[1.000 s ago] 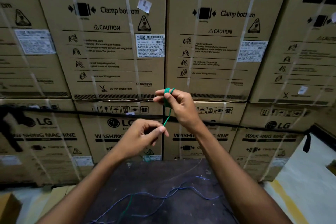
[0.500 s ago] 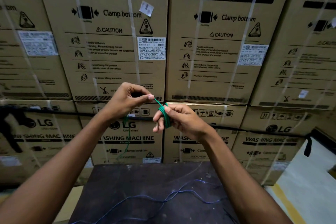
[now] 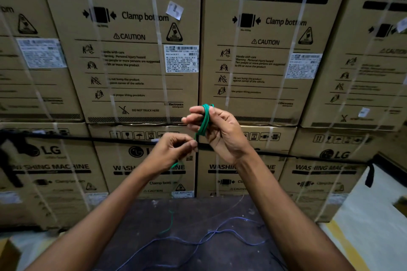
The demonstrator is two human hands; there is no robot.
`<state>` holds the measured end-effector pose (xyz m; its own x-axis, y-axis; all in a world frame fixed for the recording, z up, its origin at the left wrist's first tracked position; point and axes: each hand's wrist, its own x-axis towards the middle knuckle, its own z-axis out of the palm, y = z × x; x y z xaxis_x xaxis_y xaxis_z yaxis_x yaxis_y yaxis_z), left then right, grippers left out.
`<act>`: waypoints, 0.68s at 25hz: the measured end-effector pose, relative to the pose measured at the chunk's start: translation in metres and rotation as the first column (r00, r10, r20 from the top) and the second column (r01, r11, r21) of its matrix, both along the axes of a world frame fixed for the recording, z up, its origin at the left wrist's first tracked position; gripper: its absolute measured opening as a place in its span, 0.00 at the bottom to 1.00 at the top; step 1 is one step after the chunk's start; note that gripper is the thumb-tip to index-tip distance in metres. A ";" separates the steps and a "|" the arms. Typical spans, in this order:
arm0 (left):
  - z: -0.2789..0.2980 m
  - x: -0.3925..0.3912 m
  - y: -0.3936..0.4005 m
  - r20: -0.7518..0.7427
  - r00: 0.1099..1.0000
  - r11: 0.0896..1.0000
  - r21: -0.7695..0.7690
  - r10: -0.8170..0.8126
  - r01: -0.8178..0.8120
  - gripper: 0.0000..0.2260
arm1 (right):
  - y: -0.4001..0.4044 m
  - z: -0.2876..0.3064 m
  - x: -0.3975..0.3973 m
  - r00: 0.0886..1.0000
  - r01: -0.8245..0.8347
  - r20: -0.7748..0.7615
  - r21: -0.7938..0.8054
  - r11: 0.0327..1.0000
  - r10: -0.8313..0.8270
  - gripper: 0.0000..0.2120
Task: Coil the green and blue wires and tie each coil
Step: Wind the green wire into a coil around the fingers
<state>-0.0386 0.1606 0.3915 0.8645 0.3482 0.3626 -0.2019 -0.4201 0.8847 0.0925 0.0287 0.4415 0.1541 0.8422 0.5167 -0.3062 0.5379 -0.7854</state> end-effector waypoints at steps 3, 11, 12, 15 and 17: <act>-0.004 0.004 -0.011 0.013 1.000 0.999 0.025 0.022 -0.022 0.07 | 0.011 -0.001 0.000 0.989 0.131 -0.078 0.027 0.991 -0.129 0.18; 0.002 -0.011 -0.021 0.078 0.936 0.856 0.384 0.342 -0.345 0.03 | 0.026 -0.023 0.016 0.779 0.580 0.261 0.047 0.813 -0.570 0.15; 0.010 -0.014 -0.020 0.127 0.919 0.812 0.434 0.373 -0.390 0.03 | 0.025 -0.023 0.016 0.751 0.596 0.326 0.042 0.802 -0.575 0.15; 0.042 -0.024 -0.011 0.192 0.900 0.681 0.597 0.392 -0.424 0.06 | 0.025 -0.023 0.018 0.564 0.669 0.584 0.092 0.738 -0.584 0.13; 0.067 -0.031 -0.003 0.223 0.904 0.650 0.635 0.364 -0.418 0.05 | 0.022 -0.024 0.022 0.501 0.666 0.686 0.084 0.741 -0.528 0.13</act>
